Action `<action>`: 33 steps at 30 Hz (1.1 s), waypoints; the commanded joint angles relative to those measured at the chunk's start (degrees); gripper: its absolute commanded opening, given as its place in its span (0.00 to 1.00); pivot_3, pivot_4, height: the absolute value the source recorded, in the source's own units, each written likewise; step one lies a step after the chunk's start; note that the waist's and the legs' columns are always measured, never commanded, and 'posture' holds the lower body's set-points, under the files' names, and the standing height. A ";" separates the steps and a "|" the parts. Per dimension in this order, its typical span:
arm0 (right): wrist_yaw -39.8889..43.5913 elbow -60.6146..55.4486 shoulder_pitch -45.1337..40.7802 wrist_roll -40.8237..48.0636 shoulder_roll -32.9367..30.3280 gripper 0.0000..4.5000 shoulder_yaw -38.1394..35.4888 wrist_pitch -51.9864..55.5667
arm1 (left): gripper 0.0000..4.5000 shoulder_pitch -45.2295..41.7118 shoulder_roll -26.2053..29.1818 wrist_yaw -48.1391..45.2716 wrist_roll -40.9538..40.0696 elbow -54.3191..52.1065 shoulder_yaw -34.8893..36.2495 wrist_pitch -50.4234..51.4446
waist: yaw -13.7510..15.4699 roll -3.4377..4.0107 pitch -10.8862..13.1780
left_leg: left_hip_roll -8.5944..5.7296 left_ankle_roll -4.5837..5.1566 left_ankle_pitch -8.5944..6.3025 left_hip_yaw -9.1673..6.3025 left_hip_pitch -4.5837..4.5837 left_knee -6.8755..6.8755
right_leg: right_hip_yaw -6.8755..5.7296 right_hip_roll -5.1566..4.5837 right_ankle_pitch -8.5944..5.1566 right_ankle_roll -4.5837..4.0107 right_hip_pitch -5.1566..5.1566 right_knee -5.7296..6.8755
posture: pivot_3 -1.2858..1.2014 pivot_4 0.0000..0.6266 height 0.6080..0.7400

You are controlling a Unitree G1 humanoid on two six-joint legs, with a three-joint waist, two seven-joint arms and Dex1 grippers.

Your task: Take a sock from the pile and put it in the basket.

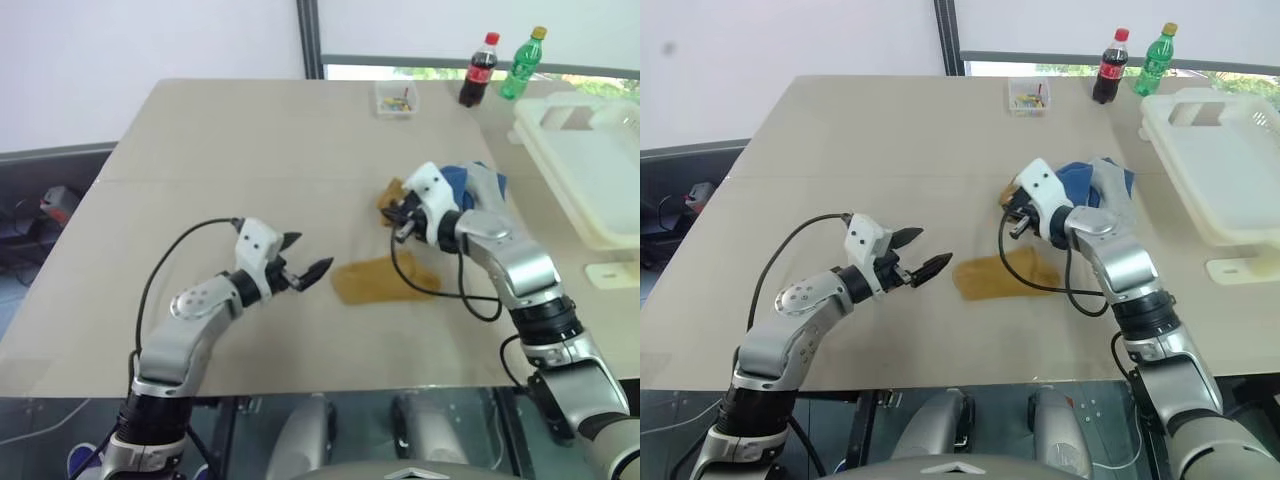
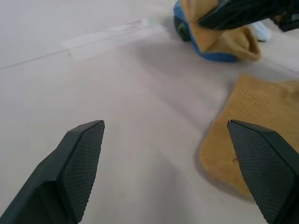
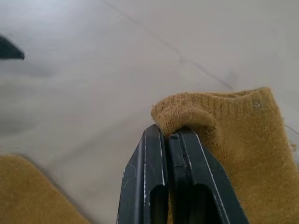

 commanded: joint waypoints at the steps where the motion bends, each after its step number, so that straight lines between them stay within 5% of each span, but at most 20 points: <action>1: 1.81 1.00 -2.82 -0.39 2.01 0.02 1.62 -1.94 | 1.00 1.36 0.59 1.06 0.36 -0.80 2.67 -1.13 | -0.01 0.01 0.00 | 0.00 0.00 0.00 0.00 0.00 0.00 | 0.00 0.00 0.00 0.00 0.00 -0.01 | 0.52 0.24 1.00; 9: 4.46 13.64 -7.01 0.43 13.30 0.02 2.38 -10.88 | 1.00 6.36 -0.93 5.30 0.65 -3.84 5.66 -1.26 | -0.26 0.03 0.02 | 0.01 -0.01 0.00 -0.02 -0.01 -0.06 | 0.01 0.00 0.01 -0.01 -0.10 0.05 | 0.52 0.24 1.00; 16: 0.63 13.25 -11.22 19.83 25.07 0.02 -15.94 -6.09 | 1.00 9.48 -3.49 9.03 0.07 -5.12 9.32 -3.03 | 0.02 0.04 0.03 | 0.02 -0.04 -0.01 -0.07 -0.02 -0.18 | 0.01 -0.06 0.03 -0.04 -0.16 0.04 | 0.52 0.24 1.00; 22: -5.02 11.72 -4.01 23.37 21.43 0.02 -21.62 1.73 | 1.00 8.82 -3.62 7.91 -1.41 -5.14 10.11 -2.99 | 0.28 0.03 0.00 | -0.23 -0.04 -0.01 -0.34 -0.02 -0.25 | -0.27 -0.43 0.03 -0.06 -0.09 -0.04 | 0.52 0.24 1.00; 30: -6.77 12.39 8.81 11.65 10.36 0.02 -12.76 1.19 | 1.00 1.96 -4.46 6.73 -0.53 0.01 5.69 -2.37 | -0.24 0.04 -0.05 | -0.34 -0.03 0.02 -0.09 0.12 -0.45 | -0.05 -0.23 0.02 -0.05 -0.09 -0.01 | 0.52 0.24 1.00; 33: -8.63 10.35 8.86 11.74 10.22 0.22 -14.43 0.81 | 1.00 -1.43 -4.94 5.85 -0.53 2.54 3.93 -2.12 | 0.11 0.03 -0.06 | -0.29 -0.04 0.03 -0.15 0.23 -0.43 | -0.09 -0.16 0.02 -0.05 0.06 -0.01 | 0.52 0.24 1.00</action>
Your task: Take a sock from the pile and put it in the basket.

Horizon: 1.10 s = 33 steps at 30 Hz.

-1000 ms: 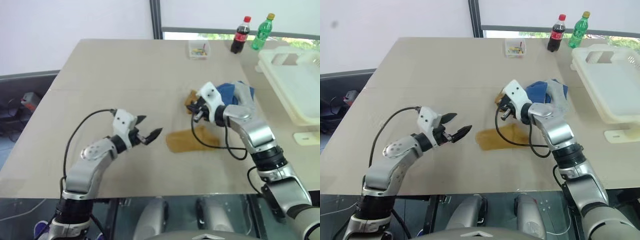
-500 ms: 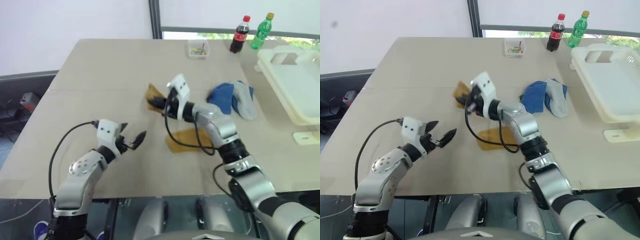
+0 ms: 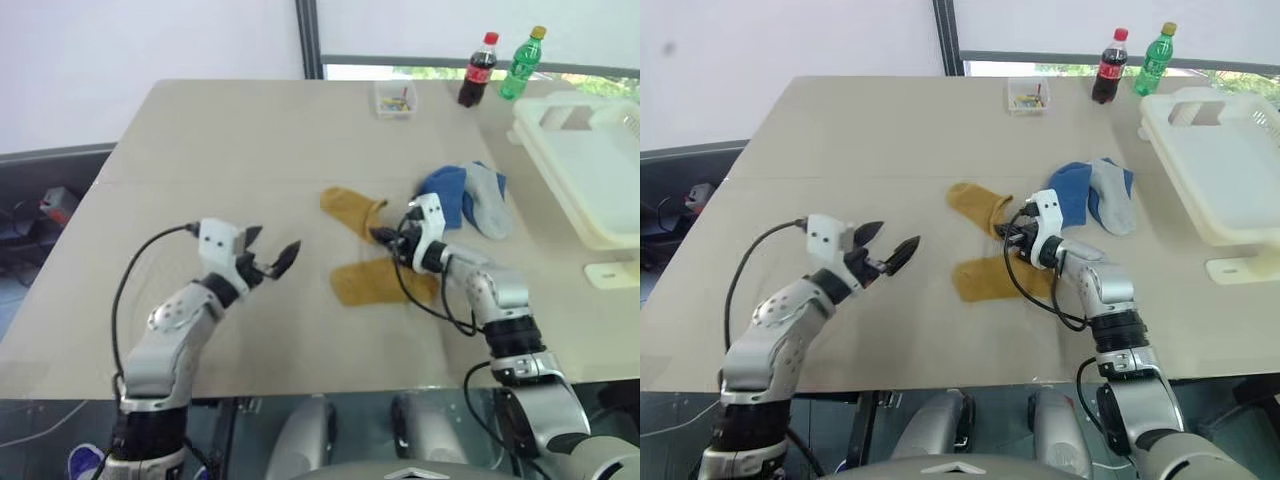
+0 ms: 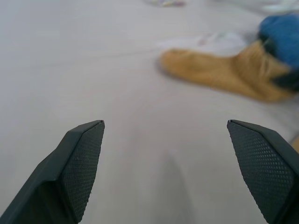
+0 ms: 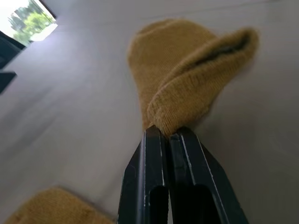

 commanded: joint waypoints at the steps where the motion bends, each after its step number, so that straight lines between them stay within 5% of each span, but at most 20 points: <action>1: -2.70 -2.21 1.26 -0.45 -0.77 0.31 -2.19 0.58 | 1.00 -3.76 -0.32 -1.29 0.06 2.76 -1.47 -0.40 | 0.23 0.00 0.00 | -0.01 0.00 0.00 -0.03 -0.01 0.03 | -0.02 0.00 0.00 0.00 0.01 0.00 | 0.52 0.24 1.00; 5: -5.52 -9.16 1.76 0.63 -2.02 0.72 -4.27 3.47 | 1.00 -11.34 -1.73 -1.13 1.37 9.73 -4.12 0.97 | 0.72 0.00 0.01 | -0.05 0.00 0.00 -0.13 -0.13 0.17 | -0.12 0.00 0.00 0.02 0.01 0.00 | 0.52 0.24 1.00; 13: -9.87 -22.14 2.97 2.04 -4.11 0.72 -5.58 11.48 | 1.00 -31.48 -6.41 0.65 7.13 32.32 -8.13 -0.20 | -0.09 0.00 0.04 | -0.16 0.01 0.00 -0.24 -0.29 0.27 | -0.21 0.09 0.00 0.04 -0.03 0.00 | 0.52 0.24 1.00; 24: -10.96 -3.29 -5.31 -6.87 -0.06 0.72 1.34 0.76 | 1.00 -45.35 -9.13 2.88 14.94 58.51 -9.59 -6.77 | -0.57 -0.03 0.07 | -0.18 -0.10 0.07 -0.14 -0.46 0.25 | -0.13 0.08 0.00 0.05 -0.26 -0.01 | 0.52 0.24 1.00; 26: -10.53 0.31 -6.07 -9.17 -0.33 0.54 2.82 -1.67 | 1.00 -45.28 -9.67 2.33 15.26 59.50 -9.67 -7.31 | -0.62 -0.03 0.07 | -0.19 -0.21 0.13 -0.11 -0.47 0.26 | -0.12 0.07 0.00 0.06 -0.29 0.02 | 0.52 0.24 1.00; 28: -9.83 1.98 -6.12 -9.95 -0.37 0.34 3.28 -3.09 | 0.88 -44.62 -10.06 2.22 15.36 58.94 -9.46 -7.39 | -0.58 -0.03 0.07 | -0.19 -0.20 0.12 -0.13 -0.47 0.25 | -0.12 0.07 0.00 0.06 -0.29 0.03 | 0.52 0.24 1.00; 31: -8.19 1.78 -5.52 -10.19 -0.70 0.02 3.53 -3.89 | 0.61 -41.97 -10.11 2.25 14.22 53.91 -8.38 -5.56 | -0.73 -0.03 0.06 | -0.19 -0.13 0.08 -0.14 -0.46 0.26 | -0.11 0.06 0.00 0.06 -0.28 0.04 | 0.52 0.24 1.00; 33: -7.16 0.85 -4.87 -10.40 -1.28 0.00 3.81 -3.89 | 0.41 -38.85 -9.88 2.34 13.36 47.63 -8.01 -2.70 | -0.99 -0.03 0.07 | -0.17 -0.13 0.08 -0.14 -0.46 0.25 | -0.08 0.05 0.00 0.06 -0.29 0.06 | 0.52 0.24 1.00</action>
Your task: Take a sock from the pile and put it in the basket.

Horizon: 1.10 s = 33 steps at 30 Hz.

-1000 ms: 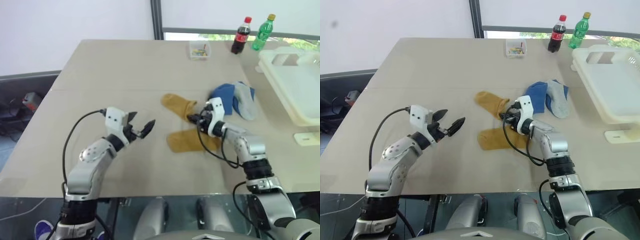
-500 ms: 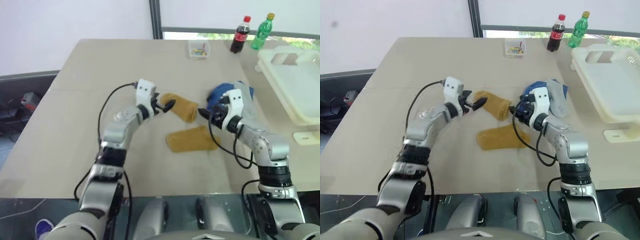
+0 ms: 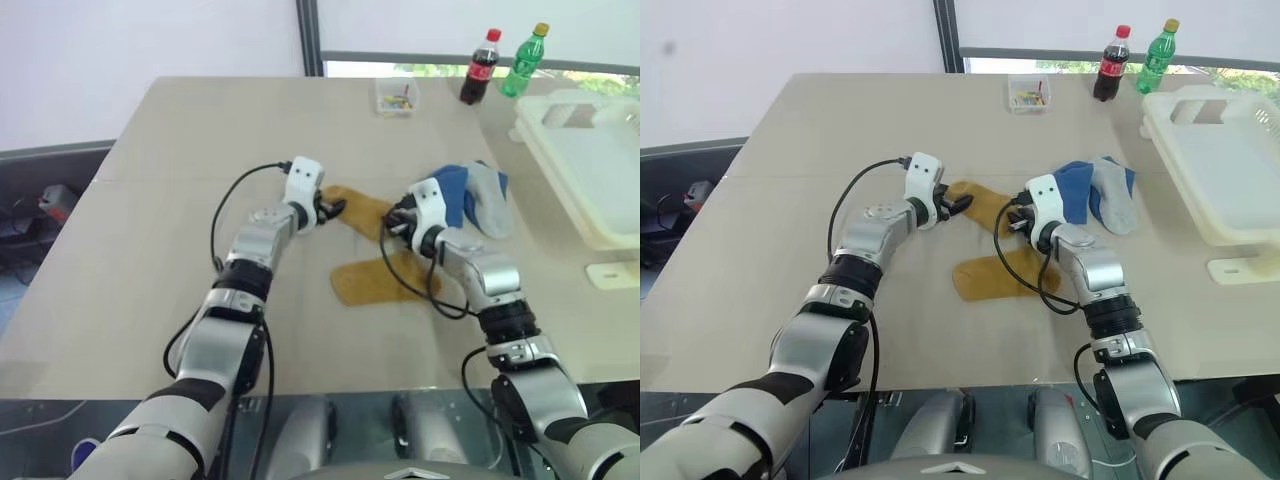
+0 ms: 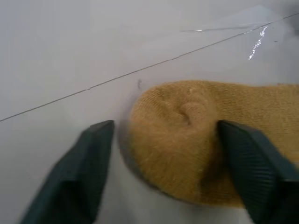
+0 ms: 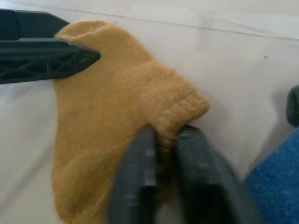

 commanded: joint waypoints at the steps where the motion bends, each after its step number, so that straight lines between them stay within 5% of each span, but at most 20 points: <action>1: 2.22 -2.13 0.82 -0.42 -1.44 0.00 0.24 -0.68 | 0.28 5.51 0.29 -0.04 -2.11 -12.95 1.44 5.36 | -0.19 0.00 0.00 | 0.03 0.00 0.00 0.00 0.00 0.00 | 0.02 0.00 0.00 0.00 -0.01 0.01 | 0.52 0.24 1.00; 4: 4.80 -4.91 1.96 0.17 -2.77 0.00 0.67 -0.35 | 0.01 12.91 0.39 2.30 -4.35 -27.68 2.89 13.20 | -0.36 0.00 0.00 | 0.15 0.02 -0.02 0.01 -0.02 -0.01 | 0.06 -0.02 0.00 0.00 -0.05 0.03 | 0.52 0.24 1.00; 11: 15.76 -13.17 6.30 1.41 -8.72 0.00 4.86 0.16 | 0.01 26.23 -0.58 8.03 -10.12 -54.94 7.69 28.61 | -0.24 0.01 0.00 | 0.20 0.12 -0.08 0.00 0.00 0.00 | 0.07 -0.07 0.01 -0.01 -0.07 0.10 | 0.52 0.24 1.00; 17: 16.86 -8.95 4.47 -0.53 -9.76 0.00 4.88 -2.99 | 0.01 29.45 1.12 7.60 -12.61 -58.72 8.82 31.44 | -0.09 0.01 0.00 | 0.17 0.11 -0.08 0.00 0.23 0.02 | 0.05 -0.05 0.01 -0.01 0.15 0.13 | 0.52 0.24 1.00; 18: 17.10 -6.59 3.22 -1.18 -9.51 0.00 5.10 -4.51 | 0.17 29.11 0.55 8.02 -12.79 -57.47 8.75 31.32 | -0.10 0.01 0.00 | 0.16 0.11 -0.08 0.00 0.23 0.02 | 0.05 -0.03 0.00 -0.01 0.15 0.13 | 0.52 0.24 1.00; 24: 22.16 4.07 -2.45 -4.34 -9.63 0.00 7.46 -12.94 | 0.65 29.25 -0.24 8.90 -13.13 -56.36 8.61 30.85 | -0.11 0.00 0.01 | 0.07 -0.06 0.02 0.04 0.20 0.03 | 0.07 -0.02 0.00 -0.02 0.14 0.09 | 0.52 0.24 1.00; 29: 27.70 6.88 -4.41 -5.34 -10.95 0.00 8.24 -16.51 | 0.65 28.47 2.89 4.71 -15.23 -56.12 9.55 29.58 | -0.13 0.00 0.01 | 0.10 -0.14 0.07 0.06 0.19 -0.01 | 0.08 -0.02 0.00 -0.01 0.14 0.02 | 0.52 0.24 1.00; 32: 28.06 6.08 -4.58 -5.67 -11.69 0.31 7.47 -16.96 | 0.66 26.92 5.00 2.95 -14.85 -53.70 8.89 28.14 | -0.12 0.00 0.01 | 0.12 -0.14 0.06 0.05 0.19 -0.01 | 0.07 -0.03 0.00 -0.01 0.14 0.03 | 0.52 0.24 1.00; 33: 27.69 5.28 -4.57 -5.50 -11.82 0.31 6.84 -16.35 | 0.66 26.00 5.52 2.66 -14.22 -51.75 8.53 27.40 | -0.04 0.00 0.01 | 0.12 -0.14 0.06 0.05 0.19 0.00 | 0.07 -0.03 0.00 -0.01 0.14 0.03 | 0.52 0.24 1.00</action>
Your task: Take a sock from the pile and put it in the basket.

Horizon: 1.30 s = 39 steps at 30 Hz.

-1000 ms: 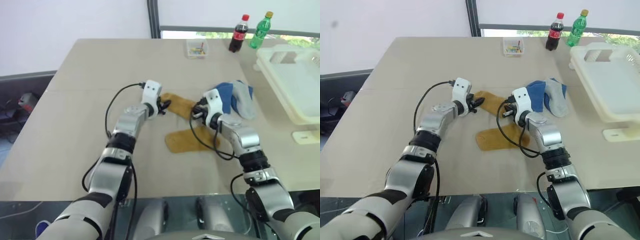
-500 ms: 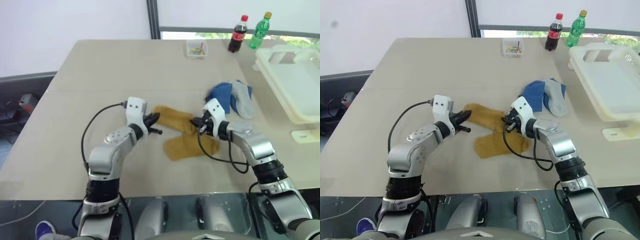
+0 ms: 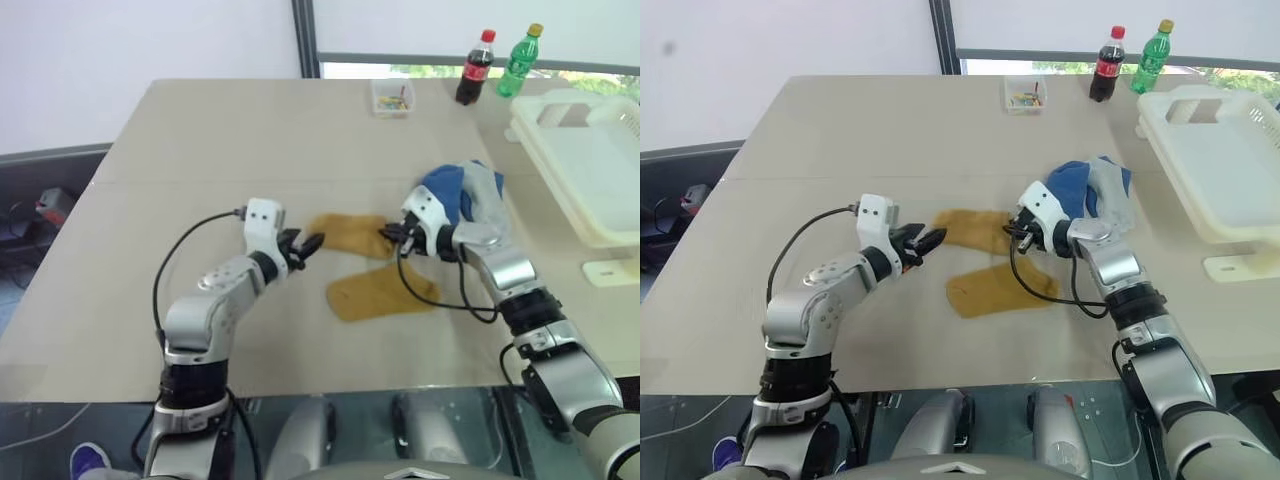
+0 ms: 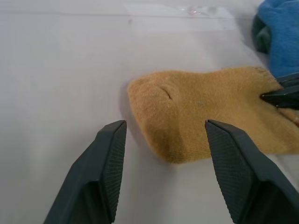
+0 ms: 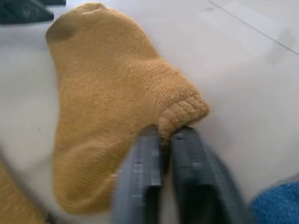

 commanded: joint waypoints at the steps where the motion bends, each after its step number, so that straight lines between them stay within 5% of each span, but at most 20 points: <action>1: 0.01 -3.13 -1.49 0.33 -0.82 0.31 -1.88 0.33 | 0.66 -3.50 1.76 -1.74 0.96 4.44 -0.64 -3.61 | 0.15 0.00 0.00 | 0.00 0.00 0.00 -0.01 0.01 0.00 | -0.01 0.00 0.00 0.00 0.00 0.01 | 0.52 0.24 1.00; 12: -5.77 -4.83 -0.72 0.95 3.22 0.31 -2.85 13.21 | 0.66 -9.78 2.71 -6.47 6.90 22.68 -7.52 -12.82 | 0.17 0.01 -0.01 | -0.04 -0.02 0.01 0.00 0.00 -0.01 | 0.00 -0.03 0.00 0.00 -0.01 0.01 | 0.52 0.24 1.00; 15: -6.37 -5.55 0.15 0.94 3.81 0.01 -2.82 13.88 | 0.37 -8.56 2.47 -8.05 5.92 21.59 -6.92 -13.85 | 0.14 0.01 -0.01 | -0.03 -0.01 0.01 -0.01 0.01 0.00 | 0.00 -0.06 0.00 0.00 -0.01 0.03 | 0.52 0.24 1.00; 18: -6.02 -8.03 0.54 1.96 3.40 0.00 -3.64 14.57 | 0.03 -6.90 1.88 -8.93 3.28 18.12 -4.85 -13.00 | 0.14 0.01 -0.01 | -0.01 0.00 0.00 -0.02 0.00 0.00 | -0.01 -0.08 0.00 0.00 -0.01 0.03 | 0.52 0.24 1.00; 19: -5.82 -9.05 0.57 2.46 3.11 0.00 -4.07 14.87 | 0.01 -6.39 1.66 -9.18 2.05 16.73 -4.05 -12.57 | 0.12 0.02 -0.01 | 0.00 0.02 -0.01 -0.02 0.00 -0.01 | -0.01 -0.09 0.00 0.00 -0.01 0.02 | 0.52 0.24 1.00; 30: 3.15 -44.01 7.22 19.78 -13.76 0.00 -9.84 39.75 | 0.01 7.04 5.01 -6.82 -23.72 -17.87 5.96 13.91 | 0.36 0.03 0.00 | 0.00 0.19 -0.11 -0.39 -0.94 0.18 | -0.34 -0.29 0.00 0.00 -0.69 -0.02 | 0.52 0.24 1.00; 39: -2.57 -50.53 14.97 20.25 -19.67 0.00 -9.07 43.33 | 0.01 14.27 0.66 3.23 -26.25 -25.01 1.20 17.43 | 1.56 0.02 0.00 | -0.04 0.25 -0.12 -0.48 -0.64 0.36 | -0.50 -0.22 -0.01 -0.02 -0.26 -0.03 | 0.52 0.24 1.00</action>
